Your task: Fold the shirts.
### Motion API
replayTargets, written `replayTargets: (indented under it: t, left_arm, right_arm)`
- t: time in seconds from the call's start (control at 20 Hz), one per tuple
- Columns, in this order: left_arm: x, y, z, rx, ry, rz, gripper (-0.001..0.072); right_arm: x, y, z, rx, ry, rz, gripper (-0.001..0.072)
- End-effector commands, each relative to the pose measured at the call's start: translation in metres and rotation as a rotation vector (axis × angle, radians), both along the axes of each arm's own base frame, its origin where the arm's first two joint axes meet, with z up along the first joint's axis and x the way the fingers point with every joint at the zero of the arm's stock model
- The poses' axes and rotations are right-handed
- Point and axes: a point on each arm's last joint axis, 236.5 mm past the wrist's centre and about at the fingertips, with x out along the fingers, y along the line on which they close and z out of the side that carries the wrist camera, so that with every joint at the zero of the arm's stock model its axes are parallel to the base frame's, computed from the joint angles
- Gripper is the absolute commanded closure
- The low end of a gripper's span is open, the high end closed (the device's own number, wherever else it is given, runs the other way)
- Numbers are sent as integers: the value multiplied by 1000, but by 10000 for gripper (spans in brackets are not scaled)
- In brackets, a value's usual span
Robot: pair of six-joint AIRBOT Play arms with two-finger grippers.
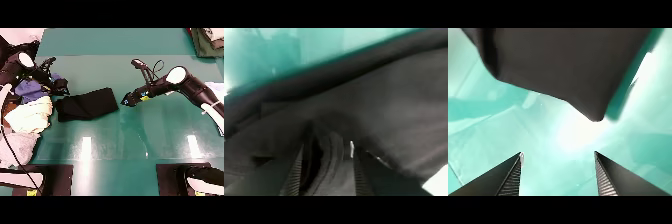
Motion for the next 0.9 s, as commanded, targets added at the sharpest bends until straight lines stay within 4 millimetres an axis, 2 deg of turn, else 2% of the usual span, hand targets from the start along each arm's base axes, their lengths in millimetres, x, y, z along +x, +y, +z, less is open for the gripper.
replayTargets:
  t: [0.0, 0.05, 0.1, 0.15, 0.3, 0.4, 0.5, 0.6, 0.65, 0.75, 0.85]
  left_arm:
    - [-6, -2, -5, -34, 42, -6, 332]
    - [-8, -3, -5, -34, 46, -8, 386]
    - [-11, -3, -5, -35, 59, -16, 599]
    - [-14, -3, -5, -36, 70, -22, 675]
    - [-26, 0, -1, -17, 102, -57, 683]
    - [-44, 12, 16, 49, 107, -108, 684]
    - [-78, 27, 42, 159, 133, -201, 683]
    - [-118, 31, 68, 216, 193, -289, 681]
    - [-126, 27, 77, 217, 177, -303, 665]
    - [-125, 18, 87, 220, 107, -307, -13]
    - [-118, 14, 91, 204, 62, -282, 61]
  right_arm:
    - [0, -3, -1, 3, -17, -23, 200]
    - [0, -3, -1, 3, -16, -23, 200]
    - [0, -3, -1, 3, -16, -22, 200]
    - [0, -3, -1, 3, -16, -22, 200]
    - [0, -3, -1, 4, -16, -22, 200]
    - [2, -5, -1, 3, -18, -28, 200]
    - [10, -10, 0, 6, -29, -56, 200]
    - [20, -18, 2, 9, -42, -89, 200]
    - [24, -22, 2, 11, -46, -104, 200]
    - [29, -28, 2, 11, -45, -128, 198]
    - [34, -33, 2, 25, -31, -154, 194]
